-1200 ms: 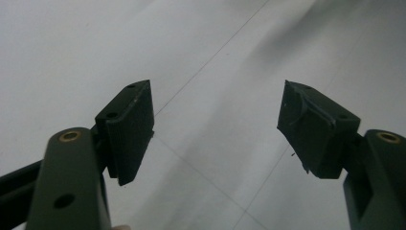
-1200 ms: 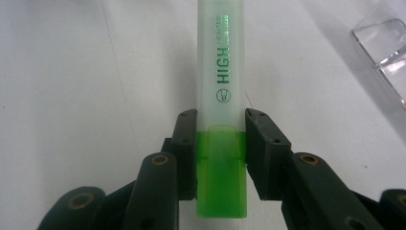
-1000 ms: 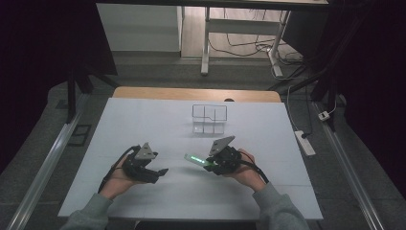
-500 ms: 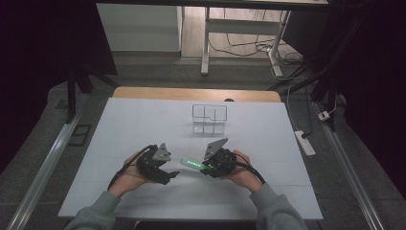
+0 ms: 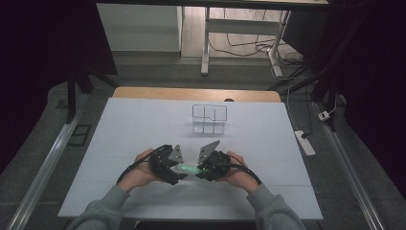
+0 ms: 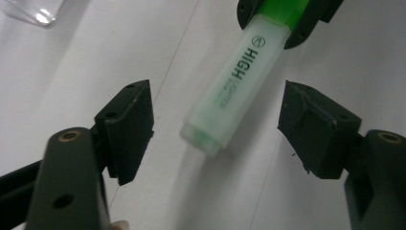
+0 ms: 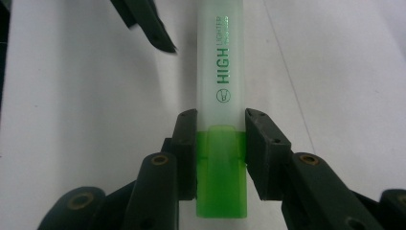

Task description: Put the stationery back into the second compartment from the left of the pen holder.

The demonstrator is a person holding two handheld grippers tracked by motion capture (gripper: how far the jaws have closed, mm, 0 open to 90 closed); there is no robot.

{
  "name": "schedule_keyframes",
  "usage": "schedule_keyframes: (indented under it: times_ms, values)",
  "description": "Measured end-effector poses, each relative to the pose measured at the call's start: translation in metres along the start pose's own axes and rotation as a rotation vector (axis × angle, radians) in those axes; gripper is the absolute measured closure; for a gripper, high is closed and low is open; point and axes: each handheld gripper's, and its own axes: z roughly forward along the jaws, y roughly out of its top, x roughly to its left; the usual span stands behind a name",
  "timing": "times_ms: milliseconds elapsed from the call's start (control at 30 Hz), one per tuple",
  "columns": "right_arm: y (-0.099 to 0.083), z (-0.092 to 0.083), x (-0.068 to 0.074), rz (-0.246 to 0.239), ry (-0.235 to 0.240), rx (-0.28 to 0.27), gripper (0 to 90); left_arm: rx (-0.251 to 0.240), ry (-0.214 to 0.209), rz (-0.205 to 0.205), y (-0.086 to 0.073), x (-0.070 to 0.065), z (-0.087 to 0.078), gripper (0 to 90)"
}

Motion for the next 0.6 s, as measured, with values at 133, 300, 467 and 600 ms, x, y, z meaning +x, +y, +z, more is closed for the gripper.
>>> schedule_keyframes:
  times_ms: [133,300,467,600]
  values:
    - [0.002,0.001,0.002,-0.014,0.01,0.002,66.6,0.011,-0.022,0.027,0.001,-0.001,0.004,34.9]
    - [0.003,0.0,0.002,-0.021,0.018,0.003,66.6,0.027,-0.04,0.067,0.001,-0.003,0.006,48.7]
    - [0.005,0.001,0.005,-0.069,0.018,0.022,66.5,0.049,-0.055,0.113,0.001,-0.007,0.009,55.2]
    - [0.005,-0.001,0.005,-0.073,0.01,0.009,65.4,0.091,-0.077,0.173,0.001,-0.012,0.014,63.2]
